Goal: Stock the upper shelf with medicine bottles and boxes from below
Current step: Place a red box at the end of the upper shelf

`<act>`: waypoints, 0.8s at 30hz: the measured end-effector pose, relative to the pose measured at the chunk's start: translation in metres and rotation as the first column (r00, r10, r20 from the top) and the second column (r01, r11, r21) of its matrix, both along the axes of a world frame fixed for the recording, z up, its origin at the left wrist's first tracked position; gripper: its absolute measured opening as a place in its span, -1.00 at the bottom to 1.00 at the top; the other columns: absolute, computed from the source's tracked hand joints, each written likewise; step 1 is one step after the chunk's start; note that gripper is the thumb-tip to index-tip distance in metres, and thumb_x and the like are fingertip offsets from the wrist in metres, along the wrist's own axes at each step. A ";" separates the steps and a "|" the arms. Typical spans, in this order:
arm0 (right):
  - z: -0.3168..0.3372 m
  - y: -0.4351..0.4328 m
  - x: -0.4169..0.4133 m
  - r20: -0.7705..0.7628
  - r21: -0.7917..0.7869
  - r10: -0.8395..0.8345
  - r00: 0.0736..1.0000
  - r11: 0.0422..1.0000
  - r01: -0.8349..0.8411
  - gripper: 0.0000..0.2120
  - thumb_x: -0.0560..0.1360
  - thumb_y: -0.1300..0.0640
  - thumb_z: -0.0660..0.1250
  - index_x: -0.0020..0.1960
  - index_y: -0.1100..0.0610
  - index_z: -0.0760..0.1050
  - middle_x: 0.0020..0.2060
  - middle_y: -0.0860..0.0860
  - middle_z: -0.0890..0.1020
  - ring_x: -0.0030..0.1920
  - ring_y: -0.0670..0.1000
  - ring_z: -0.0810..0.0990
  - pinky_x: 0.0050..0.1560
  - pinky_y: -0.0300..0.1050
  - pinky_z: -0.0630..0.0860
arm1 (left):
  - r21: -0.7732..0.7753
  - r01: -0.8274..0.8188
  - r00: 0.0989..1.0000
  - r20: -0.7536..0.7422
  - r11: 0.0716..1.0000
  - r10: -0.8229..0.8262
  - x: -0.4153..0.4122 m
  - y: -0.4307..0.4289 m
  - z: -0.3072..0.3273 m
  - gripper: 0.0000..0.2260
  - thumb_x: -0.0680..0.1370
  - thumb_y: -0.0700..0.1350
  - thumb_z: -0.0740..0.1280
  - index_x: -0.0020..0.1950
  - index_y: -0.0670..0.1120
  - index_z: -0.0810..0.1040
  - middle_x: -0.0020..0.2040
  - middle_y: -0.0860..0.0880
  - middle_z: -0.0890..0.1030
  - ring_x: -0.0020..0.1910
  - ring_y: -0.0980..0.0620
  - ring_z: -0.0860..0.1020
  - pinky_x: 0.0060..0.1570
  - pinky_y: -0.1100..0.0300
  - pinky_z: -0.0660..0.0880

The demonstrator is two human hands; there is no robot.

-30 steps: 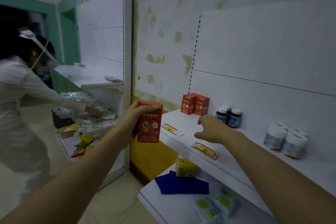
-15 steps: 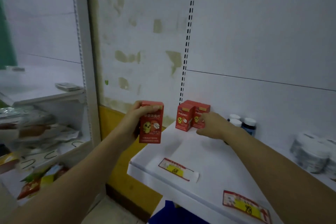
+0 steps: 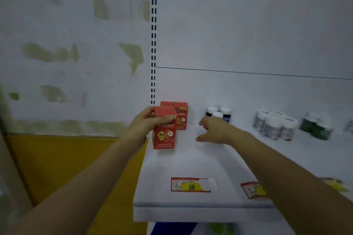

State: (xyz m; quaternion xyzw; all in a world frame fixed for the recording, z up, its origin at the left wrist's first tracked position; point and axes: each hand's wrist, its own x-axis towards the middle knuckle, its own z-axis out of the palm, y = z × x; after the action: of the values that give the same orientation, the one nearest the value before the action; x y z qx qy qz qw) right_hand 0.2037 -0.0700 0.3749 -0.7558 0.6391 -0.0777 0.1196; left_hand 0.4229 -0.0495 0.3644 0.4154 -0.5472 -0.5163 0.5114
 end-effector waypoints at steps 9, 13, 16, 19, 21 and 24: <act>0.004 0.024 0.027 0.534 0.139 -0.027 0.845 0.989 -0.057 -0.39 0.39 0.03 0.48 0.38 -0.01 0.34 0.22 -0.07 0.52 0.17 -0.04 0.56 0.10 -0.12 0.58 | 0.017 0.265 0.959 0.104 0.964 -0.265 -0.018 -0.012 -0.011 -0.52 0.33 -0.03 0.51 0.23 -0.04 0.54 0.11 -0.03 0.66 0.08 -0.02 0.63 0.15 0.03 0.54; -0.004 0.010 0.019 0.564 0.165 -0.087 0.821 0.986 -0.009 -0.44 0.35 0.13 0.52 0.30 0.06 0.41 0.18 -0.02 0.57 0.14 0.01 0.59 0.15 -0.04 0.58 | 0.041 0.241 0.908 0.343 0.970 -0.240 -0.023 -0.021 -0.010 -0.47 0.30 0.09 0.52 0.21 -0.01 0.50 0.01 0.10 0.61 0.03 0.11 0.57 0.21 0.08 0.46; -0.016 -0.005 0.019 0.527 0.165 -0.128 0.840 0.985 0.047 -0.47 0.36 0.17 0.51 0.29 0.10 0.42 0.13 0.00 0.58 0.12 0.02 0.60 0.18 -0.02 0.57 | 0.001 0.190 0.760 0.633 0.982 -0.148 -0.014 -0.028 -0.012 -0.69 0.43 0.05 0.45 0.09 0.06 0.44 -0.05 0.15 0.54 -0.06 0.16 0.50 0.05 0.19 0.40; -0.027 -0.021 0.022 0.567 0.173 -0.168 0.806 0.981 0.083 -0.48 0.37 0.18 0.51 0.28 0.14 0.42 0.06 -0.01 0.60 0.12 0.04 0.60 0.20 -0.01 0.55 | -0.079 0.088 0.458 0.889 0.993 0.030 0.011 -0.038 -0.019 -0.53 0.44 0.14 0.41 0.27 -0.02 0.42 0.22 -0.05 0.50 0.19 -0.06 0.47 0.20 0.03 0.43; -0.030 -0.033 0.025 0.533 0.153 -0.158 0.831 0.984 0.090 -0.48 0.37 0.14 0.51 0.28 0.12 0.43 0.09 0.00 0.61 0.12 0.03 0.60 0.22 -0.01 0.54 | -0.075 0.007 0.332 0.941 0.997 0.069 0.030 -0.047 -0.025 -0.40 0.45 0.17 0.38 0.40 -0.06 0.32 0.32 -0.13 0.40 0.29 -0.14 0.38 0.25 0.00 0.40; -0.028 -0.049 0.029 0.526 0.150 -0.146 0.838 0.986 0.078 -0.50 0.36 0.15 0.52 0.26 0.12 0.44 0.07 -0.01 0.61 0.09 0.02 0.60 0.21 -0.02 0.54 | -0.048 -0.079 0.337 0.939 0.996 0.072 0.051 -0.057 -0.032 -0.37 0.47 0.16 0.36 0.43 -0.07 0.28 0.36 -0.15 0.35 0.32 -0.15 0.36 0.27 0.00 0.39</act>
State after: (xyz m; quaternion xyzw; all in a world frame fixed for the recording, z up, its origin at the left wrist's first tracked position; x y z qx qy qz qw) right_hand 0.2325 -0.1194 0.3467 -0.6565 0.6271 -0.2529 0.3344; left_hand 0.4739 -0.1065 0.3326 0.6628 -0.7201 -0.1617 0.1268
